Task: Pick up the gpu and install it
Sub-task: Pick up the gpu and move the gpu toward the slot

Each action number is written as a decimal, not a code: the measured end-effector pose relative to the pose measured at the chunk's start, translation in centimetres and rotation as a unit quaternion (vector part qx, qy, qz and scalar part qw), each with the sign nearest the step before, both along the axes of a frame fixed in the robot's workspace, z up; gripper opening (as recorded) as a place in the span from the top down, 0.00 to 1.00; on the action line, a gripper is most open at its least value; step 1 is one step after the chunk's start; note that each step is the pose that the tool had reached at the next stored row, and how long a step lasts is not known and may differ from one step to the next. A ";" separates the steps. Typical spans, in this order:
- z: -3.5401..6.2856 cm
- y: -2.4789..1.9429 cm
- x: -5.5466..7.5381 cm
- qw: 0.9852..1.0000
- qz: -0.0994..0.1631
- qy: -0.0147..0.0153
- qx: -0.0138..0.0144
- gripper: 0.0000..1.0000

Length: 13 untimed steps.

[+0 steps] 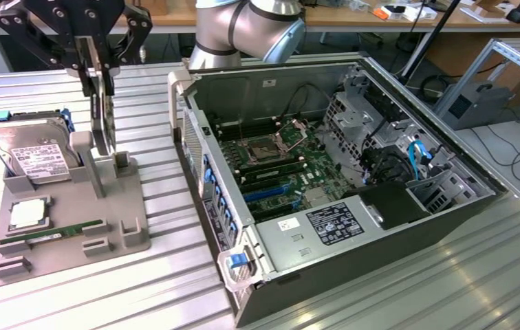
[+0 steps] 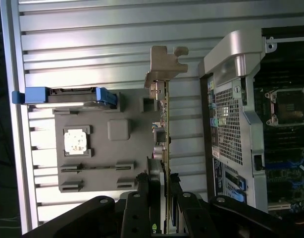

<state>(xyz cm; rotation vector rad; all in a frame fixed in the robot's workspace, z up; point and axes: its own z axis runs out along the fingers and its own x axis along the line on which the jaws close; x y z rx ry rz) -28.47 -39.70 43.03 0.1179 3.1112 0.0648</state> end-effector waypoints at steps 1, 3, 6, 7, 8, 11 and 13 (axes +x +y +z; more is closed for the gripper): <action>0.06 0.00 0.0 1.000 0.000 0.000 0.000 0.73; 0.17 0.00 0.0 1.000 0.000 0.000 0.000 0.73; 0.34 0.00 0.0 1.000 0.000 0.000 0.000 0.73; 0.38 0.00 0.0 1.000 0.000 0.000 0.000 0.73; 0.43 0.00 0.0 1.000 0.000 0.000 0.000 0.73; 0.59 0.00 0.0 1.000 0.000 0.000 0.000 0.73; 0.59 0.00 0.0 1.000 0.000 0.000 0.000 0.73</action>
